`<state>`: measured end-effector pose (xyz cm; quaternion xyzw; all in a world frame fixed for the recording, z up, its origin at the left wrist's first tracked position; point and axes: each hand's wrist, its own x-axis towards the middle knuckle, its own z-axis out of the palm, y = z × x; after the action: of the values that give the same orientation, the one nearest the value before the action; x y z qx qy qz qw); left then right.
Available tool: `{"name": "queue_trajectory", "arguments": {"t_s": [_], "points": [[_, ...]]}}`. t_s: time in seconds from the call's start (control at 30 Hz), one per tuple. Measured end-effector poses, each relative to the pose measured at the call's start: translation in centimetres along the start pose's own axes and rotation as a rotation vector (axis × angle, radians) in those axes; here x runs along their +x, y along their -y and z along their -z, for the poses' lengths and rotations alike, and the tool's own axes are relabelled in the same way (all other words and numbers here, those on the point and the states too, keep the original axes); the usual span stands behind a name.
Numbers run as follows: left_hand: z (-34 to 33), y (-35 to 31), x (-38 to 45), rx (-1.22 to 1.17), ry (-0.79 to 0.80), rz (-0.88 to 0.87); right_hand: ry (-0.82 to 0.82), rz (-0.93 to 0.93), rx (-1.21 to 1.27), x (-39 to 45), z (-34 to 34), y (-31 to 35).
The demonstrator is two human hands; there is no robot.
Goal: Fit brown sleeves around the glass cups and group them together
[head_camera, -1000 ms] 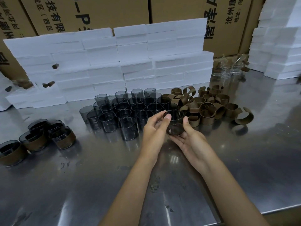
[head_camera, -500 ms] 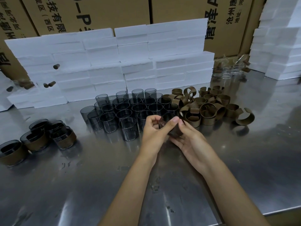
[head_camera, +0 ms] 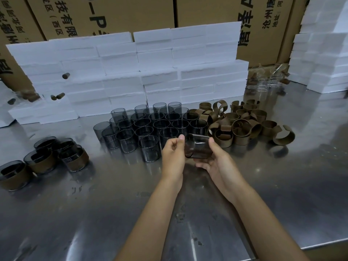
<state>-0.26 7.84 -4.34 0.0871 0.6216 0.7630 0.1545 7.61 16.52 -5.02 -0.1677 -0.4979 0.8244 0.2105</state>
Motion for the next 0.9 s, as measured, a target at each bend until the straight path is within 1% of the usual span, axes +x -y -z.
{"name": "queue_trajectory", "arguments": {"t_s": [0.07,0.17,0.23,0.3,0.37,0.47,0.53,0.6,0.67,0.7,0.73,0.77,0.8,0.83,0.87,0.9], "points": [[-0.2,-0.1,-0.2,-0.048,0.036,0.018,-0.058,0.062,0.002,0.0,0.1,0.1],[-0.6,0.0,-0.5,-0.107,0.185,0.043,-0.204,0.161,-0.067,-0.2,0.1,0.1],[-1.0,0.1,-0.8,-0.102,0.254,0.039,-0.223,0.209,-0.164,-0.5,0.1,0.0],[-1.3,0.4,-0.9,-0.096,0.261,0.030,-0.210,0.245,-0.203,-0.7,0.1,0.1],[-1.4,0.6,-0.7,-0.095,0.235,0.032,-0.208,0.259,-0.223,-0.6,0.1,0.2],[-1.1,0.7,-0.3,-0.118,0.152,0.078,-0.206,0.276,-0.272,-0.4,0.3,0.1],[-1.1,0.6,-0.4,-0.136,0.159,0.101,-0.217,0.293,-0.287,-0.3,0.5,-0.1],[-1.1,0.5,-0.5,-0.152,0.190,0.095,-0.272,0.299,-0.301,0.1,0.7,-0.1],[-1.2,0.6,-0.6,-0.153,0.185,0.084,-0.382,0.330,-0.312,0.4,1.1,0.1],[-1.3,0.7,-0.6,-0.151,0.183,0.084,-0.459,0.378,-0.390,0.7,1.5,0.2],[-1.4,0.8,-0.6,-0.153,0.180,0.090,-0.524,0.431,-0.564,0.9,1.9,0.4],[-1.4,0.8,-0.6,-0.167,0.175,0.105,-0.576,0.448,-0.814,1.1,2.3,0.5],[-1.4,0.7,-0.6,-0.190,0.170,0.128,-0.604,0.413,-1.062,1.3,2.7,0.6],[-1.3,0.6,-0.6,-0.217,0.163,0.152,-0.613,0.356,-1.222,1.5,3.1,0.7],[-1.3,0.4,-0.6,-0.242,0.155,0.176,-0.617,0.297,-1.294,1.6,3.2,0.7],[-1.2,0.2,-0.5,-0.265,0.144,0.199,-0.615,0.268,-1.309,1.7,3.2,0.7]]}}
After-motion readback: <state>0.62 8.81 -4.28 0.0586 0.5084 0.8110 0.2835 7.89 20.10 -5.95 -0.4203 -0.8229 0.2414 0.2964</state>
